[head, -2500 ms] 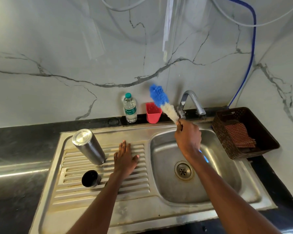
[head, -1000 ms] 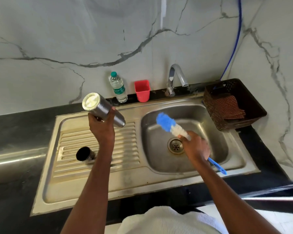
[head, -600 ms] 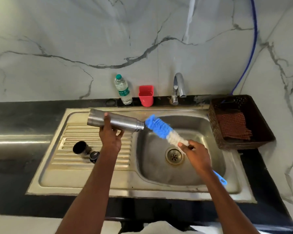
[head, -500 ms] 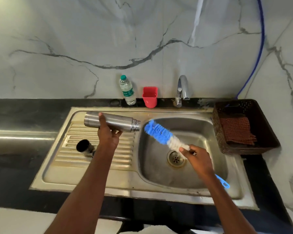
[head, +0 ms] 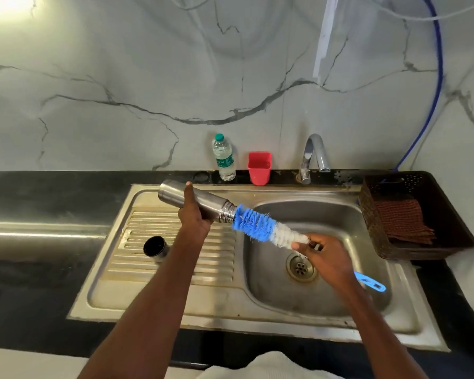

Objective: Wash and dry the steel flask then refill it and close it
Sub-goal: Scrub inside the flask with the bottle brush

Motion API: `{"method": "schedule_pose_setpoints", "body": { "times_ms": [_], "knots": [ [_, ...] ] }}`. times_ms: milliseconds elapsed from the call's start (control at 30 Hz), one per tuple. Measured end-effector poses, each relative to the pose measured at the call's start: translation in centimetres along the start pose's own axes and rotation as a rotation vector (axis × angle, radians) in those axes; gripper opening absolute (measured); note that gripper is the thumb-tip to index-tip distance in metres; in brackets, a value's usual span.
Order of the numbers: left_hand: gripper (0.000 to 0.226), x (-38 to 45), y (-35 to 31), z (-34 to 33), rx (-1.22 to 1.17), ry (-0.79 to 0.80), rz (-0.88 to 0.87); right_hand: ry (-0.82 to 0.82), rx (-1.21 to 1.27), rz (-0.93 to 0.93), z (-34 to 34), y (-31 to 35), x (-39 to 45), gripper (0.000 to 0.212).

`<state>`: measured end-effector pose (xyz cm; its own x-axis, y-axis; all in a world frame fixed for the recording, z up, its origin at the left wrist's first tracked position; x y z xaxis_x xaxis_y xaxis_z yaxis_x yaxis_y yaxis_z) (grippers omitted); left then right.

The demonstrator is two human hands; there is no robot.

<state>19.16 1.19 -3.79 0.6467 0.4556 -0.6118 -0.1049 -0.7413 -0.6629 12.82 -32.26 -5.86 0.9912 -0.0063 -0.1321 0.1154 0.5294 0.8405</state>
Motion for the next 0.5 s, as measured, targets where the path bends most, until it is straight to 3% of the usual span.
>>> {"method": "schedule_pose_setpoints", "body": {
  "times_ms": [267,500],
  "knots": [
    [0.073,-0.1,-0.5,-0.8,-0.005,-0.082,-0.038,-0.059,-0.121,-0.005,-1.2,4.2,-0.8,0.030],
    [0.069,-1.7,1.5,-2.4,0.054,-0.008,0.003,-0.035,-0.063,-0.048,-3.8,7.1,-0.3,0.026]
  ]
}}
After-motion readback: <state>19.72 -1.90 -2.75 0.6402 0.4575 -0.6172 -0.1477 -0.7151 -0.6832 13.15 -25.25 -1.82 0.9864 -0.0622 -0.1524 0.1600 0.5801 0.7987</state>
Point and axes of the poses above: each hand's wrist, its own x-axis towards the middle knuckle, its own z-axis out of the back of the hand, y = z × x, the point moved 2 cm from there along x, towards the middle knuckle, and after that the axes turned 4 degrees about x, right-handed, at the moved point
